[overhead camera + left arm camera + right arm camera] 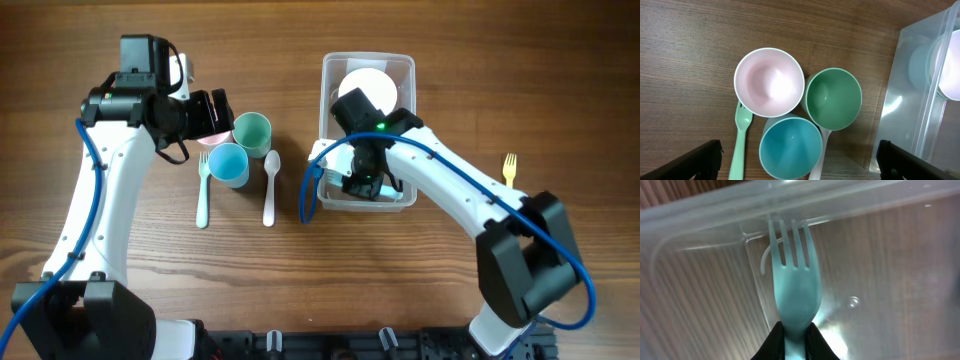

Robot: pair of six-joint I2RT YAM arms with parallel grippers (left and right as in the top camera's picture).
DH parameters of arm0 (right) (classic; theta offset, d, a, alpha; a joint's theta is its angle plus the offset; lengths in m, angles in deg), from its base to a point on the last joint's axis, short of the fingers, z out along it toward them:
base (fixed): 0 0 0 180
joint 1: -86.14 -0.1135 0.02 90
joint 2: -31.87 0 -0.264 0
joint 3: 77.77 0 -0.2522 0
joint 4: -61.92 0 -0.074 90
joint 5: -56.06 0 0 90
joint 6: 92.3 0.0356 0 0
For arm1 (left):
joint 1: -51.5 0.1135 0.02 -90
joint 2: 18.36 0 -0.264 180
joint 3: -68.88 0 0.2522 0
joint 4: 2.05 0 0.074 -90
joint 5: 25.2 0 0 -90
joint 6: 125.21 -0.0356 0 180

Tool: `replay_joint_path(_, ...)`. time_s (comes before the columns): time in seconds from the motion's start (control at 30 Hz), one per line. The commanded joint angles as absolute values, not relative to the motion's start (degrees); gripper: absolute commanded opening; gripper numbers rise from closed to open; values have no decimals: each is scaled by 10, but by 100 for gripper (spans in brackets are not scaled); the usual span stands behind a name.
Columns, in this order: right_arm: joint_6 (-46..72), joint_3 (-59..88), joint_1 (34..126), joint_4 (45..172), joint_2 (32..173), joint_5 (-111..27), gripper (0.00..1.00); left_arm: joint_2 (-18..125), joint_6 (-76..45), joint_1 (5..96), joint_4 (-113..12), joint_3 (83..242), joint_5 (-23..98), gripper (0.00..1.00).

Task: Pack container
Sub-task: 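Lower the white fork into the container and release, then grasp the yellow fork with the right gripper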

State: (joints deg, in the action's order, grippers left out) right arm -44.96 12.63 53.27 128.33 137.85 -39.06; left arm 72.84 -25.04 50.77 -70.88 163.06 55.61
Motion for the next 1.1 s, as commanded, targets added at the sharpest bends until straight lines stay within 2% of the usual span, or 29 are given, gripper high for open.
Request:
replay_joint_path(0.0,-473,130,532,1282,1400,-407,4,732,-260,511,-708,1640,559,100)
replay_joint_path(0.03,-471,128,532,1283,1397,-402,5,732,-260,511,-708,1640,559,100)
replay_joint_path(0.07,-465,120,532,1285,1392,-391,35,732,-260,511,-707,1640,559,100)
replay_joint_path(0.17,-422,84,532,1293,1355,-378,33,732,-260,511,-707,1640,559,100)
replay_joint_path(0.2,-405,70,533,1293,1336,-378,35,732,-260,511,-708,1640,559,100)
replay_joint_path(0.23,-388,57,533,1293,1315,-378,43,732,-260,511,-708,1640,559,100)
replay_joint_path(0.3,-285,11,543,1294,1249,-378,45,732,-260,511,-707,1640,559,100)
replay_joint_path(0.33,-196,-7,560,1293,1210,-378,48,732,-260,511,-708,1640,559,100)
replay_joint_path(0.4,-63,-15,623,1295,1136,-378,60,732,-260,511,-707,1640,559,100)
replay_joint_path(0.43,-31,-15,656,1301,1116,-378,63,732,-260,511,-708,1640,559,100)
replay_joint_path(0.57,33,9,903,1375,1098,-378,63,732,-260,511,-708,1640,559,100)
replay_joint_path(0.67,33,65,1003,1350,1138,-378,65,732,-260,511,-708,1640,559,100)
replay_joint_path(0.8,25,105,1057,1302,1250,-378,70,732,-260,511,-707,1640,559,100)
replay_joint_path(0.9,-47,106,1059,1304,1353,-376,65,732,-260,511,-708,1640,559,100)
replay_joint_path(1.03,-54,106,1059,1308,1436,-319,65,732,-260,511,-708,1640,559,100)
replay_joint_path(1.07,-54,106,1059,1308,1453,-306,63,732,-260,511,-708,1640,559,100)
